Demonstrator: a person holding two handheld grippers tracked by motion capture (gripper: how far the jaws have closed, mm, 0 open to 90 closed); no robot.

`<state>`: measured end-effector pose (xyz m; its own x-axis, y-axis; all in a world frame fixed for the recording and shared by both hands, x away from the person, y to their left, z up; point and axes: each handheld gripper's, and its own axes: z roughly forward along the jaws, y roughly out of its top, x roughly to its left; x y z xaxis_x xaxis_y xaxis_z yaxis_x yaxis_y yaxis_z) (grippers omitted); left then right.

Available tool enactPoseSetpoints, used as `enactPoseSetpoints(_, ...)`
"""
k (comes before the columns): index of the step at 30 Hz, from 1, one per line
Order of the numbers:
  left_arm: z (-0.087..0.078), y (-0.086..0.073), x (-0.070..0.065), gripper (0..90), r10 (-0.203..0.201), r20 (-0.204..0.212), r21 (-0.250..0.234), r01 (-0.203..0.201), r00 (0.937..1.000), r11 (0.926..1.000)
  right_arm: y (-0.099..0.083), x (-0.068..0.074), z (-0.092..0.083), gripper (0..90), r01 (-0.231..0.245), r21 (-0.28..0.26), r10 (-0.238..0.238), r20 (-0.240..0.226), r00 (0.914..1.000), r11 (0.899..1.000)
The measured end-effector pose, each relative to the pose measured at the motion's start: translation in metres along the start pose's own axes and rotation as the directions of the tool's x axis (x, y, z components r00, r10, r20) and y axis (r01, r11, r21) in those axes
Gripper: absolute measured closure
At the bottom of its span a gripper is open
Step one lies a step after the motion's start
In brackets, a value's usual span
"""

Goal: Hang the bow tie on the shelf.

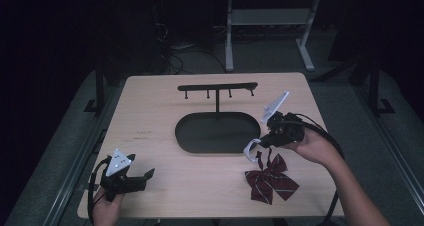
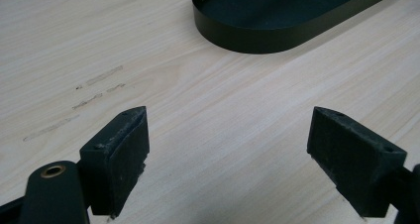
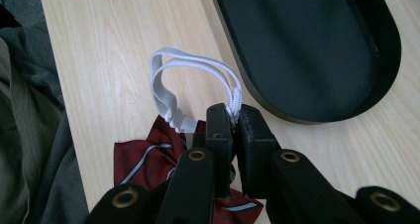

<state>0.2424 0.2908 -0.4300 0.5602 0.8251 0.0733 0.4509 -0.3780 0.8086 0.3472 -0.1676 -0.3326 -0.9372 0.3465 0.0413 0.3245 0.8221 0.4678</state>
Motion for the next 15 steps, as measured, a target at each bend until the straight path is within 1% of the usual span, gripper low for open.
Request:
enactPoseSetpoints(4,0.0,0.0,0.0,16.1,-0.004,-0.002,0.003,0.004,1.0,1.0,0.006,0.001,-0.002,84.0,0.011,-0.001,-0.011,-0.003,0.9999,1.0)
enactPoseSetpoints(10,0.001,0.0,0.001,16.1,-0.014,-0.004,-0.005,0.014,0.9999,0.9999,0.014,0.0,-0.007,84.1,0.026,-0.012,-0.026,-0.01,0.9996,1.0)
enactPoseSetpoints(15,0.001,0.001,0.002,16.1,-0.01,-0.005,-0.002,0.01,0.9999,0.9999,0.022,-0.001,-0.01,84.0,0.038,-0.016,-0.038,-0.01,0.9992,0.999)
